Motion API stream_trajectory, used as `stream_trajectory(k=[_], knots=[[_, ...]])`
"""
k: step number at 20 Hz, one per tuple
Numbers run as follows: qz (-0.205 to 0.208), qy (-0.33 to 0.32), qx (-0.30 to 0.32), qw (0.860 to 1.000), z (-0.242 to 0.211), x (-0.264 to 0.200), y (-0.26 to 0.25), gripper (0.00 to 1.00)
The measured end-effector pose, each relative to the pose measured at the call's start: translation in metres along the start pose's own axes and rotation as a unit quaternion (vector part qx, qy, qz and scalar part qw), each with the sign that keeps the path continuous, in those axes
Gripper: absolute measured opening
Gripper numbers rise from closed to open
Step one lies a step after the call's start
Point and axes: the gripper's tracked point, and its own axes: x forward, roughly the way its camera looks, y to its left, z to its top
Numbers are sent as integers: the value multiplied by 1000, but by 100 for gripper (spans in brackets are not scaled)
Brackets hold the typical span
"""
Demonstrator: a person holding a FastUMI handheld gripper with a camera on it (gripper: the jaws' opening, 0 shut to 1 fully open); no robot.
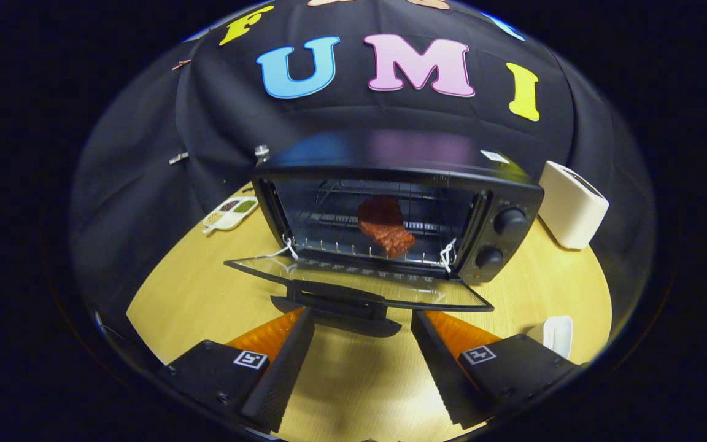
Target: Open the toaster oven, put the food inside, and close the toaster oven door.
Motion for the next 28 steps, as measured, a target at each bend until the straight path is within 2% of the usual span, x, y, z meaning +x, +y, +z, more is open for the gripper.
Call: stream_trajectory(k=[4, 6, 9, 11, 16, 28], knots=[[-3, -23, 0, 1000, 30, 9, -2, 98], [-15, -35, -23, 999, 48, 9, -6, 98], [-26, -88, -58, 994, 94, 4, -8, 98], [-30, -119, -55, 991, 114, -6, -6, 98], [-40, -167, -49, 984, 144, -42, -10, 96], [-84, -248, -37, 965, 197, -155, -55, 96]])
